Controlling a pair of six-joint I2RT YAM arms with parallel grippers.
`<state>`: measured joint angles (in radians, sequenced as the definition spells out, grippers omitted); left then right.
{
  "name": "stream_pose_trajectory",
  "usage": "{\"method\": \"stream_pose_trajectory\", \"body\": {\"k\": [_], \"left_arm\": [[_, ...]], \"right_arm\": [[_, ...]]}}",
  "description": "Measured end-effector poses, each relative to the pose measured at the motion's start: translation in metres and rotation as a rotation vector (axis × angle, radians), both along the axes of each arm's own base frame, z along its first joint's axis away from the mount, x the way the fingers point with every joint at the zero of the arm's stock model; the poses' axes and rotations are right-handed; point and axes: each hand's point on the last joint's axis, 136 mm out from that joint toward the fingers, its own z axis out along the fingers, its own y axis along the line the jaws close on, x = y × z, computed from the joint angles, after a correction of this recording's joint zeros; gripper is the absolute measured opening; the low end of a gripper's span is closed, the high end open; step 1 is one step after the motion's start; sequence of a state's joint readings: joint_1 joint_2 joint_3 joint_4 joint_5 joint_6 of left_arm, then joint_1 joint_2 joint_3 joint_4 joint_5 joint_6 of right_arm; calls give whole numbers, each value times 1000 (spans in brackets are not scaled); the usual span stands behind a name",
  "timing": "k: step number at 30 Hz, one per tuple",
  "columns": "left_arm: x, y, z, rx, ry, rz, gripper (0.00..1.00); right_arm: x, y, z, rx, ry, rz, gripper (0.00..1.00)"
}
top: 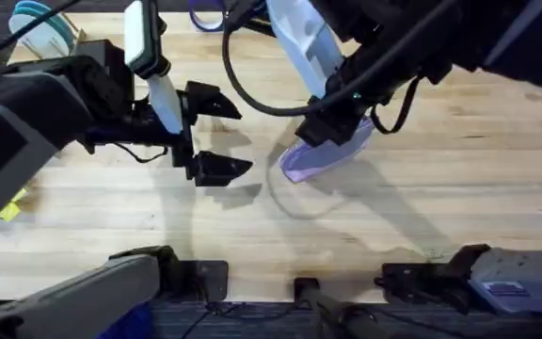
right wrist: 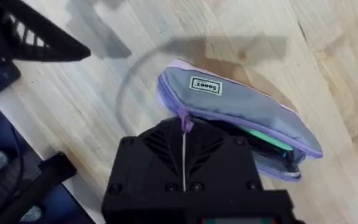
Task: Unzip the bag, pick up the pens from the table one at a time and place them inside, then zip the bag closed.
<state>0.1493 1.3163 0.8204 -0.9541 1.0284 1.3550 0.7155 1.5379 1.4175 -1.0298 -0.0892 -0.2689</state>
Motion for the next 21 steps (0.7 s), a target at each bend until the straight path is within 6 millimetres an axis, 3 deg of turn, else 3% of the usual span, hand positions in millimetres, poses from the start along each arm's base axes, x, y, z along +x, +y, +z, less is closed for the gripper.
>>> {"method": "stream_pose_trajectory", "body": {"k": [10, 14, 21], "left_arm": [[-11, -16, -2, -3, 11, -69, 997], [-20, -23, -20, -65, 0, -79, 998], [-27, -31, -33, -158, -75, -97, 997]], "right_arm": [[1, -1, 0, -8, -7, -3, 33], [2, -2, 0, -10, -9, -4, 33], [2, -1, 0, -10, -10, -4, 33]]}}
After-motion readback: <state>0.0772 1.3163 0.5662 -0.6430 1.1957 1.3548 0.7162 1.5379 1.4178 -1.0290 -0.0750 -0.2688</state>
